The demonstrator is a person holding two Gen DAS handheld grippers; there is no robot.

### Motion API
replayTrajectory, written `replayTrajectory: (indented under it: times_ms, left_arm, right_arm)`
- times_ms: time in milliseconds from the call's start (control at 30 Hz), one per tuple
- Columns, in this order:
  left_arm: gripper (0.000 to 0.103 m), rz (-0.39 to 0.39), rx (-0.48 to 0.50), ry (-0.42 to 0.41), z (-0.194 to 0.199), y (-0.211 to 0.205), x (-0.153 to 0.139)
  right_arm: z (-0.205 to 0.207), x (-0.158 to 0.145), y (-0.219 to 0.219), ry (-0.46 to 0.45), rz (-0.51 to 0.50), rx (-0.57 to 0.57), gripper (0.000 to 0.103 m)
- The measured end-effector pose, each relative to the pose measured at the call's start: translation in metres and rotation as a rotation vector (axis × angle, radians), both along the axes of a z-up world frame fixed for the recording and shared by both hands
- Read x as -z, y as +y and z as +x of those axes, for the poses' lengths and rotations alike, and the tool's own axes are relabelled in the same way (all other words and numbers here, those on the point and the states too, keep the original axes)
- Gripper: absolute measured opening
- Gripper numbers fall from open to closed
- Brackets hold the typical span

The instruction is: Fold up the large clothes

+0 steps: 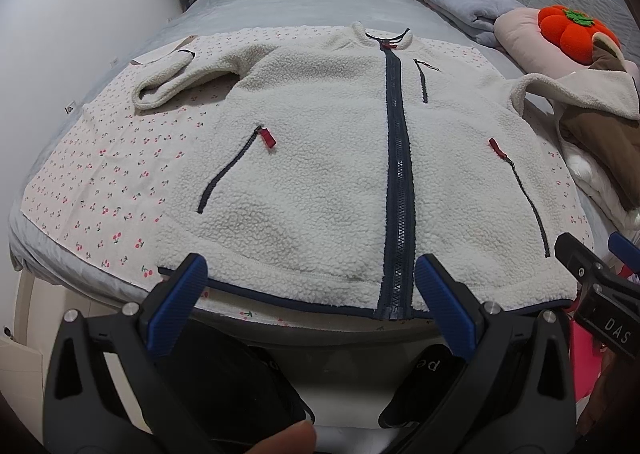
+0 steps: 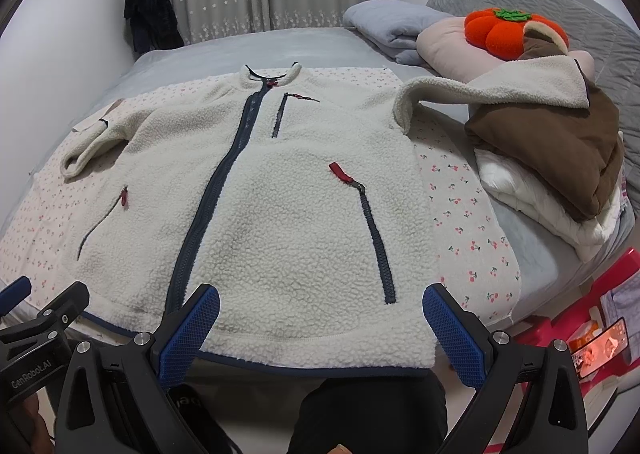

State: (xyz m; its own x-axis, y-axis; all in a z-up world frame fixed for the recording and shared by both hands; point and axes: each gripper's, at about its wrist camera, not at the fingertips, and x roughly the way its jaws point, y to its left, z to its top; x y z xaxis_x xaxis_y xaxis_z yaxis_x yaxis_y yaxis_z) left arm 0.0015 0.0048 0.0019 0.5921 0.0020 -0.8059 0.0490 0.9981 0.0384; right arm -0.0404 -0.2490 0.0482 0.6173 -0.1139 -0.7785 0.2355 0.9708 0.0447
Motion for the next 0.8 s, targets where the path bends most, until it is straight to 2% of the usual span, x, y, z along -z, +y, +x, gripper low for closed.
replayTrajectory:
  times_ms: [800]
  left_arm:
    - [0.103, 0.001, -0.003, 0.003, 0.0005, 0.0031, -0.0009]
  right_arm:
    - [-0.0006, 0.0030, 0.0018, 0.007, -0.001, -0.003, 0.103]
